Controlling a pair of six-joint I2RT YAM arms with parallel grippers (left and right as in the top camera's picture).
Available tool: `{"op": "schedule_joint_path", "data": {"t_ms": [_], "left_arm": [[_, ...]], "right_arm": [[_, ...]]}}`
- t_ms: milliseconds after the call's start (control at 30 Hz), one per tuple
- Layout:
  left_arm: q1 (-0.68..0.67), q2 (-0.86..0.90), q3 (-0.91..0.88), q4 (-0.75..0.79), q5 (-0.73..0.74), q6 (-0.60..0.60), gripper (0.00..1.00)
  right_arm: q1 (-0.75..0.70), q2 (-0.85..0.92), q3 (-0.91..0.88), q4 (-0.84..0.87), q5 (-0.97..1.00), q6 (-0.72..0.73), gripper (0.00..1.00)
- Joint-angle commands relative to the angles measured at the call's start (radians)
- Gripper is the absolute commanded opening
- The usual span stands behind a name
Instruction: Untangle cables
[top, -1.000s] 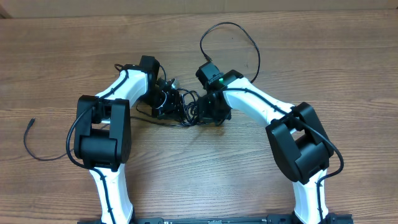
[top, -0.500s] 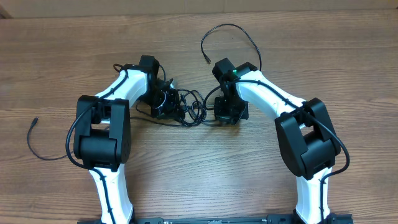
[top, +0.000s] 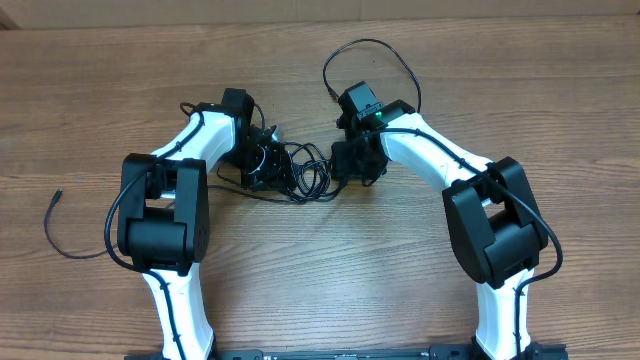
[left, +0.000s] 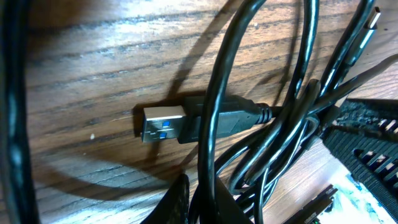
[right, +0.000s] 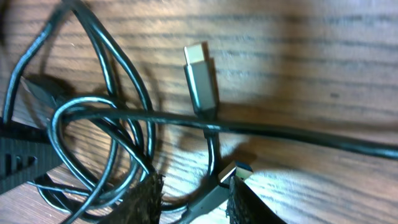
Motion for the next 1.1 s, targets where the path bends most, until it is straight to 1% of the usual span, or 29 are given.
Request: {"op": "schedule_joint_path", "data": {"t_ms": [0, 267, 533, 567, 633, 667, 833, 1067], "left_arm": [[0.009, 0.016, -0.003, 0.008, -0.094, -0.002, 0.13], [0.009, 0.016, -0.003, 0.008, -0.094, -0.002, 0.14], [0.009, 0.016, -0.003, 0.007, -0.094, 0.002, 0.13], [0.009, 0.016, -0.003, 0.008, -0.094, 0.002, 0.13], [0.009, 0.016, -0.003, 0.008, -0.095, 0.002, 0.13], [0.009, 0.016, -0.003, 0.008, -0.095, 0.002, 0.12], [0.012, 0.016, -0.003, 0.008, -0.109, 0.001, 0.11], [0.012, 0.016, -0.003, 0.001, -0.126, 0.001, 0.1]], "right_arm": [[0.016, -0.023, -0.006, 0.02, -0.016, -0.026, 0.33], [0.077, -0.022, -0.039, 0.091, 0.01, -0.051, 0.33], [0.098, -0.022, -0.042, 0.106, 0.048, -0.044, 0.33], [0.098, -0.022, -0.042, 0.106, 0.048, -0.044, 0.29], [0.098, -0.022, -0.042, 0.106, 0.048, -0.044, 0.07], [0.097, -0.022, -0.042, 0.106, 0.048, -0.044, 0.04], [0.064, -0.026, -0.027, 0.082, -0.009, -0.044, 0.04], [-0.032, -0.038, 0.063, -0.163, -0.004, -0.044, 0.04]]}}
